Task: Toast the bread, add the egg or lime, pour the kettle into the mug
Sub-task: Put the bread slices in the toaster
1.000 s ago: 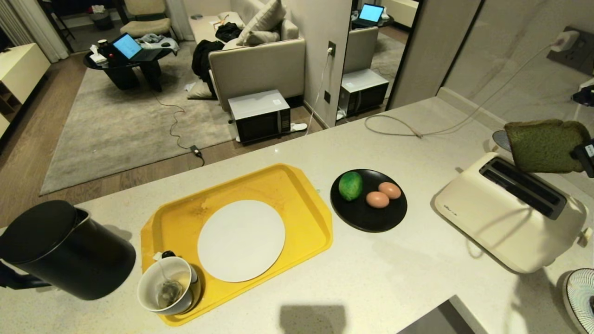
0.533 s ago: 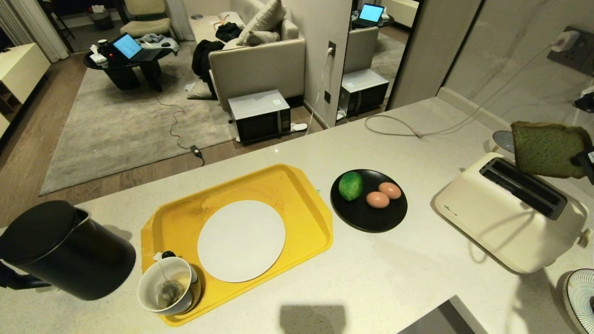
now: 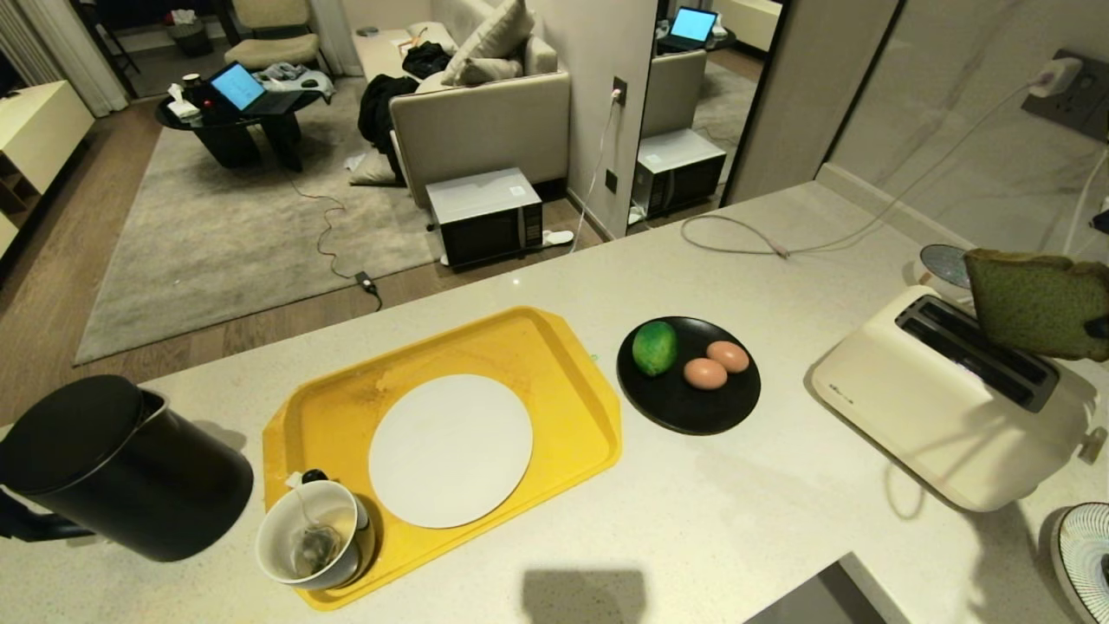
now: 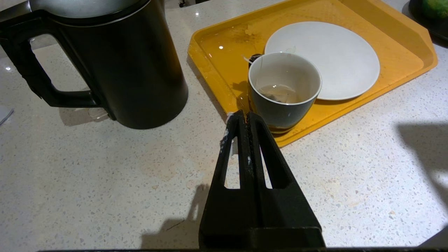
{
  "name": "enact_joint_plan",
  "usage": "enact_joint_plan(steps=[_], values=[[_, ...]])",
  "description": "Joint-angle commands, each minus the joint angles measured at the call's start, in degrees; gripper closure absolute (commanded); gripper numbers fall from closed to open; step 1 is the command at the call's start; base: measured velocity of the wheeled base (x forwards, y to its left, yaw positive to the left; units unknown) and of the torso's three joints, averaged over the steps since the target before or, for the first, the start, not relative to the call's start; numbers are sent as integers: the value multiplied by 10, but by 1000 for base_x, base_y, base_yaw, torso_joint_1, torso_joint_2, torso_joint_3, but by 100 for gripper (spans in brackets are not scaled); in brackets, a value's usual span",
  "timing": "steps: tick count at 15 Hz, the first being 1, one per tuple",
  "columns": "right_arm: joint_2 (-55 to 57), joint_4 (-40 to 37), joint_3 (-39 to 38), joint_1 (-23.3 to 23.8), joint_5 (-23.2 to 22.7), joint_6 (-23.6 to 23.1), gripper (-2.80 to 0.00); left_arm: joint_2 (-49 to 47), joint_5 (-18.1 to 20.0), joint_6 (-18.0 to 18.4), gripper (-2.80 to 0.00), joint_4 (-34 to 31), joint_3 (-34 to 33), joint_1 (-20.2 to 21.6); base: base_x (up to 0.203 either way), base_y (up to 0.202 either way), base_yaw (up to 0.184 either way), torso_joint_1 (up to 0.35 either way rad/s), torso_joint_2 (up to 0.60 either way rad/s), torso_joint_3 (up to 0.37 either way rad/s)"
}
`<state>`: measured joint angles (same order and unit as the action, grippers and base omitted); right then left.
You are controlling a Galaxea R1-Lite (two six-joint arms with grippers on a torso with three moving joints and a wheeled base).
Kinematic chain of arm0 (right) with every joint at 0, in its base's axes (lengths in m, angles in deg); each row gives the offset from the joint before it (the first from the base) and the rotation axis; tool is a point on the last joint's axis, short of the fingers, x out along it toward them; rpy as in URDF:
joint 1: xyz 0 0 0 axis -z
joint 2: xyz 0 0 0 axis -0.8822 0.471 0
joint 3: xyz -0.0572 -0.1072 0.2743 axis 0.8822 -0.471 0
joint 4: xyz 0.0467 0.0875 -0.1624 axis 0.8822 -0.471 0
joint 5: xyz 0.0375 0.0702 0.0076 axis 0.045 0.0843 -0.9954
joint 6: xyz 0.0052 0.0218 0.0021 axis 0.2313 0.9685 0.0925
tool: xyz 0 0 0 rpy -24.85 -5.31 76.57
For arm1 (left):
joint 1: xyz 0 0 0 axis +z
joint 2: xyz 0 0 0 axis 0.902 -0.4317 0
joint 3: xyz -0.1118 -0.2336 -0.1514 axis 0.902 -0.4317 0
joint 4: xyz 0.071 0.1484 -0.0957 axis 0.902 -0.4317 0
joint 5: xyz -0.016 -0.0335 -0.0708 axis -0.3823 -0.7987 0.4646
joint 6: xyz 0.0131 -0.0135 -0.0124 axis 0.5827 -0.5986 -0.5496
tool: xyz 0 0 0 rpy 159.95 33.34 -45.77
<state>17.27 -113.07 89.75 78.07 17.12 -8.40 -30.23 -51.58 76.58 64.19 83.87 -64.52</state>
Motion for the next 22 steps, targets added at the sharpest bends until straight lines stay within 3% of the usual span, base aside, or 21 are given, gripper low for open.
enact_joint_plan(steps=[1,13,19,22], values=[[-4,0,0,1,1,-3,0,0,0,0,0,0,0,0,0,0,0,0,0,0],[-12,-2,-8,35,-13,-23,0,0,0,0,0,0,0,0,0,0,0,0,0,0],[-30,0,-10,37,-61,-27,0,0,0,0,0,0,0,0,0,0,0,0,0,0],[-28,1,-9,37,-62,-35,0,0,0,0,0,0,0,0,0,0,0,0,0,0]])
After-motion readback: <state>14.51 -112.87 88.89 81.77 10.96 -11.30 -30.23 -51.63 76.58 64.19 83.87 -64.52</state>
